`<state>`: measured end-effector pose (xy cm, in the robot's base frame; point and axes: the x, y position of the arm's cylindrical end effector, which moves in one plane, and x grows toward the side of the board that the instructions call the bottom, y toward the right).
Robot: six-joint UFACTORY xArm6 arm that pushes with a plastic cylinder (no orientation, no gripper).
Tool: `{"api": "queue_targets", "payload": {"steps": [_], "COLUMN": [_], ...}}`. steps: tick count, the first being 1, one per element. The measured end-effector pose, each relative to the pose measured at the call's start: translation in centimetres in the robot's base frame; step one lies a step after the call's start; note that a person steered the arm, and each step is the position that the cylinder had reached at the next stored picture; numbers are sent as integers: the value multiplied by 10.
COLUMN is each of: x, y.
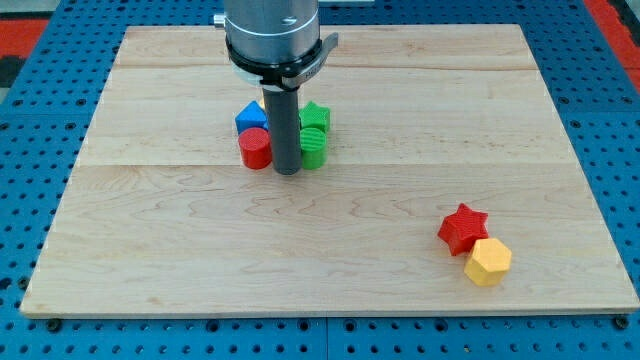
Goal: Separate the green circle from the group of blocks
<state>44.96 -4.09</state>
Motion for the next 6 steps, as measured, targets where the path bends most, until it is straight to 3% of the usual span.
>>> {"api": "queue_targets", "payload": {"steps": [5,6], "x": [-3,-3], "y": [-6,47]}}
